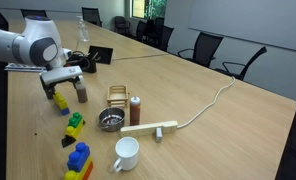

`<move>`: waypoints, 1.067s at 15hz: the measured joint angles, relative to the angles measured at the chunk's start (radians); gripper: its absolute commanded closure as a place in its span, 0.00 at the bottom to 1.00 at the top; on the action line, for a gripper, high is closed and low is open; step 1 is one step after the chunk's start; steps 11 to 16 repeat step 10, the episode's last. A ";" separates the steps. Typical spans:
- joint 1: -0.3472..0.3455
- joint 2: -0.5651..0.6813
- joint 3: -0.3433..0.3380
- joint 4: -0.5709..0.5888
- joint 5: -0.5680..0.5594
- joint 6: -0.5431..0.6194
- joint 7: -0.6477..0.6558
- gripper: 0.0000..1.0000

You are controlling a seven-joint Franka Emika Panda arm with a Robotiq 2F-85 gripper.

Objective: Take the yellow block and put it on the blue block

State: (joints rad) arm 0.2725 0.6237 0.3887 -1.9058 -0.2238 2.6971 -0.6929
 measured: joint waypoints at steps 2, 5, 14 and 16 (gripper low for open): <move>-0.001 -0.037 0.000 -0.020 0.011 -0.024 0.044 0.00; -0.019 -0.074 0.019 -0.052 0.073 -0.068 0.068 0.00; -0.030 -0.081 0.027 -0.063 0.082 -0.073 0.073 0.00; -0.030 -0.081 0.027 -0.063 0.082 -0.073 0.073 0.00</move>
